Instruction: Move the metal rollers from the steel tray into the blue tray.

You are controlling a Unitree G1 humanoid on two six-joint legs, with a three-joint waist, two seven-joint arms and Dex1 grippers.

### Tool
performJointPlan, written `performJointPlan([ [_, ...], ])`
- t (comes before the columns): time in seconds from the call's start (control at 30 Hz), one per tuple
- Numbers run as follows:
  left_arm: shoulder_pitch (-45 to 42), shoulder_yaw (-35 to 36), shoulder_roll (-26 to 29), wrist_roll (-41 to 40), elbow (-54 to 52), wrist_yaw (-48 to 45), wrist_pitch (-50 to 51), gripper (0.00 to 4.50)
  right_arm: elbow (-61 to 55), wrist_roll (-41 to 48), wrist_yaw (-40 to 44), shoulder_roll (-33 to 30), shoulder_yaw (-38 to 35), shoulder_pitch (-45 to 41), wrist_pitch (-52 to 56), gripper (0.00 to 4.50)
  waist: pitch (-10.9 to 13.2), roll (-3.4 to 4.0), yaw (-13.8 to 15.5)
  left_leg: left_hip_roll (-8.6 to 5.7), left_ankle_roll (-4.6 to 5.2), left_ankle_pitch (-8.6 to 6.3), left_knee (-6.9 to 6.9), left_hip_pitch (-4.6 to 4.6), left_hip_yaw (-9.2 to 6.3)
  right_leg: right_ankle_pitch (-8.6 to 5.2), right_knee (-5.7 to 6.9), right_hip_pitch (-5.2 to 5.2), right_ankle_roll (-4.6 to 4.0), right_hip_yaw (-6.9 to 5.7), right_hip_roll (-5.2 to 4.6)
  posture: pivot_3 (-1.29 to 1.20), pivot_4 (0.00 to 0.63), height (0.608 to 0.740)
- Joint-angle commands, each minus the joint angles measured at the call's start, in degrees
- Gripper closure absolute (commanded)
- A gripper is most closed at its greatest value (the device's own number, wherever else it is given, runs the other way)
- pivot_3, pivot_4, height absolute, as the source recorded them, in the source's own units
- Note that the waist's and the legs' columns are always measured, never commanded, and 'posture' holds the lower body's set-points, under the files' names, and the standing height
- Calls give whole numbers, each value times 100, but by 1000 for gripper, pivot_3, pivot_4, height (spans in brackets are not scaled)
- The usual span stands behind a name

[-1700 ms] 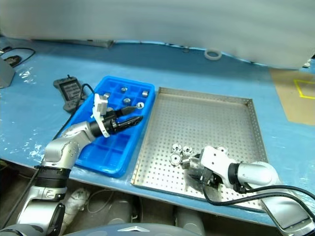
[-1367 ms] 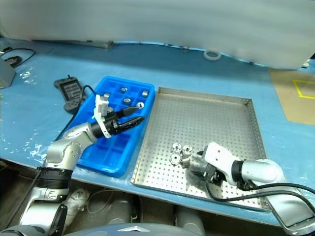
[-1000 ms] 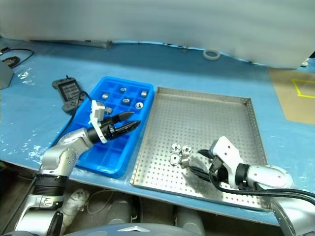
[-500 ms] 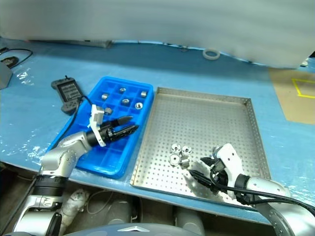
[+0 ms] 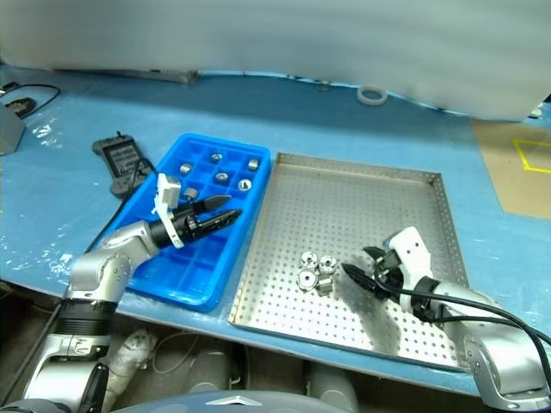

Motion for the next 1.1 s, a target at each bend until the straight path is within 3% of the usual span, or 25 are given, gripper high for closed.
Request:
performJointPlan([
  [0.03,-5,141,101,-167,-295,-13,81,474,26,-70,5,-83,-263,76,-176,1246,0,0,2,0,0,0,0,0,0,0,0,0,0,0,0,-186,150,740],
  [0.37,-229,92,171,-428,-449,-177,381,474,585,41,748,-646,-898,152,-572,1246,0,1,-9,1,3,-2,11,6,1,0,11,4,0,1,0,-202,150,740],
  [0.57,-415,-401,218,-712,-508,-1007,787,474,-151,-82,1430,-998,-201,457,-845,1246,-2,5,-10,2,5,-2,10,6,2,0,13,4,-1,1,0,-203,150,740],
  [0.77,-875,-1240,293,-199,317,-2006,578,474,-24,-289,1574,-1210,134,-125,-1024,1246,-2,6,-12,1,4,-1,21,14,3,-1,21,6,0,5,-1,-196,150,740],
  [0.97,-2179,-2116,-457,1216,2394,-1956,-425,474,213,-418,1404,-1145,144,-530,-966,1246,-4,8,26,-4,9,4,31,12,4,0,31,12,-1,6,-8,-221,150,740],
  [1.1,-2401,-2564,-1347,1756,2768,-1843,-964,474,74,-425,1214,-1056,100,-423,-882,1246,-16,29,39,-20,53,1,35,-7,4,0,30,12,-2,4,-26,-252,150,740],
])
